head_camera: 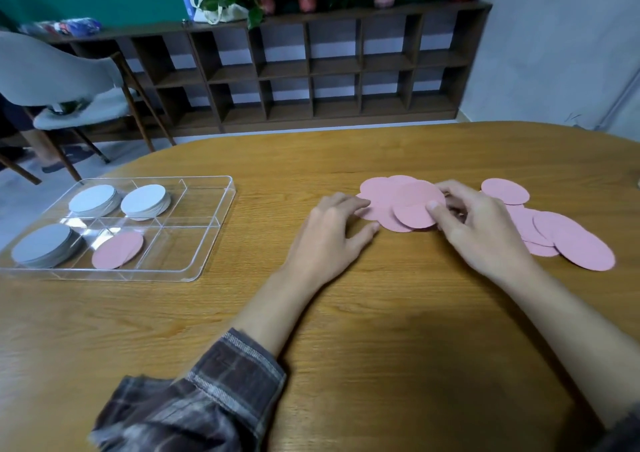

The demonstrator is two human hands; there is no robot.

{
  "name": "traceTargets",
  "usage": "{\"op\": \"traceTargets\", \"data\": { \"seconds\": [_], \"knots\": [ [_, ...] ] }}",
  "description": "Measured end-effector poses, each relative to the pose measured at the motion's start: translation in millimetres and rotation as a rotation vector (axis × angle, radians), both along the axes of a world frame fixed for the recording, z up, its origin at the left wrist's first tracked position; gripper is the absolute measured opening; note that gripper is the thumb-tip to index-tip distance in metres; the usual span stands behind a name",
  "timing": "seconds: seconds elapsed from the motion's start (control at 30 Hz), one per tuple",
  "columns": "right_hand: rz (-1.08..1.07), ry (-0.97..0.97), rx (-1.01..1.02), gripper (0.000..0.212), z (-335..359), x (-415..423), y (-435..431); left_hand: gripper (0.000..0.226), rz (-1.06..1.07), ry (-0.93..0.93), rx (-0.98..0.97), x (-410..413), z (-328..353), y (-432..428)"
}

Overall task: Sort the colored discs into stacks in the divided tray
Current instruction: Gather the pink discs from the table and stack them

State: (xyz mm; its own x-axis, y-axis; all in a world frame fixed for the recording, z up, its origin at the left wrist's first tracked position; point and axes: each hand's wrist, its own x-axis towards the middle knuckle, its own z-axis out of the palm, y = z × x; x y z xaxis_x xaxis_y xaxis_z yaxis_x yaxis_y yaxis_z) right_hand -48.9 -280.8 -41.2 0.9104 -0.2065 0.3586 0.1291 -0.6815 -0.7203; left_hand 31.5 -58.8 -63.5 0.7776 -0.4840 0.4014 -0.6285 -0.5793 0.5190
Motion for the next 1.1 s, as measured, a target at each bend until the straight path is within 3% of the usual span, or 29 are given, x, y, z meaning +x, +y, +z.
{"op": "traceTargets", "data": {
  "seconds": [0.23,0.43,0.6,0.7,0.87,1.1],
  "knots": [
    [-0.062,0.0,0.033,0.014,-6.1,-9.1,-25.3,0.063,-0.034,0.032,0.122,3.7,1.9,-19.1],
    [-0.076,-0.052,0.015,0.016,-12.6,2.9,-23.6,0.044,-0.161,0.003,0.125,9.1,0.5,-27.5],
    [-0.067,-0.058,0.009,0.016,-14.2,3.7,-17.4,0.025,-0.176,-0.137,0.118,6.1,4.3,-21.6],
    [-0.071,-0.068,0.05,0.017,-10.8,1.8,-15.2,0.028,-0.192,-0.227,0.113,0.0,6.3,-19.3],
    [-0.021,-0.056,0.072,0.018,-7.7,0.3,-11.3,0.017,-0.155,-0.273,0.013,-6.4,9.4,-17.1],
    [0.079,0.027,0.103,0.028,-7.6,-0.9,-4.0,0.007,-0.045,-0.083,-0.284,-8.2,7.6,-24.4]
  ]
}}
